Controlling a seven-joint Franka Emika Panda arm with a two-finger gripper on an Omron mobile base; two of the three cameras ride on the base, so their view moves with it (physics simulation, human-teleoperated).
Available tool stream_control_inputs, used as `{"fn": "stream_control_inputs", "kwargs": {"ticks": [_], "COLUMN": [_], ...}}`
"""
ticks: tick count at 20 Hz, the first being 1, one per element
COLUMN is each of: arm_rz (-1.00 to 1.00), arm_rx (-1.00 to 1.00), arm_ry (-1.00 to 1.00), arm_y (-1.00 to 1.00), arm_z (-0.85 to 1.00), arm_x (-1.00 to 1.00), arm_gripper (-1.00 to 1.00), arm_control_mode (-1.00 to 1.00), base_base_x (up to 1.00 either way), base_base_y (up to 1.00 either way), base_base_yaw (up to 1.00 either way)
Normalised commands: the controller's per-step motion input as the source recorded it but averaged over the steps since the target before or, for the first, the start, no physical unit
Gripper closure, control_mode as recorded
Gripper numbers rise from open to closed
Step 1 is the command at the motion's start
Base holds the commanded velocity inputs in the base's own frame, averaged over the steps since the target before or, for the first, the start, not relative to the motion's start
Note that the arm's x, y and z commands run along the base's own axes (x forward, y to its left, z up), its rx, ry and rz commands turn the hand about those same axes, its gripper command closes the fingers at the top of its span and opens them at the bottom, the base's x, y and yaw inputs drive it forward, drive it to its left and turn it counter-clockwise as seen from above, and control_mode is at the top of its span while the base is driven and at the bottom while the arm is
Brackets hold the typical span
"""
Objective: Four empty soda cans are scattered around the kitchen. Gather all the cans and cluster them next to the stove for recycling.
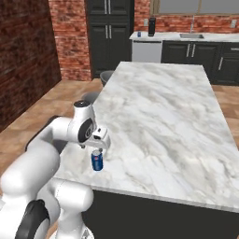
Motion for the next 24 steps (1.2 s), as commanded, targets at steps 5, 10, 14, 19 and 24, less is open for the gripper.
{"fn": "stream_control_inputs", "kwargs": {"ticks": [5, 10, 14, 19, 24], "arm_rz": [0.00, 0.00, 0.00, 0.00, 0.00], "arm_rx": [0.00, 0.00, 0.00, 0.00, 0.00], "arm_ry": [0.13, 0.12, 0.11, 0.09, 0.04], "arm_y": [-0.17, -0.14, 0.00, 0.00, 0.00], "arm_z": [-0.11, -0.18, -0.22, -0.10, -0.08], "arm_x": [0.11, 0.06, 0.00, 0.00, 0.00], "arm_gripper": [-1.00, -1.00, -1.00, -1.00, -1.00], "arm_control_mode": [-1.00, -1.00, -1.00, -1.00, -1.00], "base_base_x": [0.00, 0.00, 0.00, 0.00, 0.00], "base_base_y": [0.00, 0.00, 0.00, 0.00, 0.00], "base_base_yaw": [0.00, 0.00, 0.00, 0.00, 0.00]}}
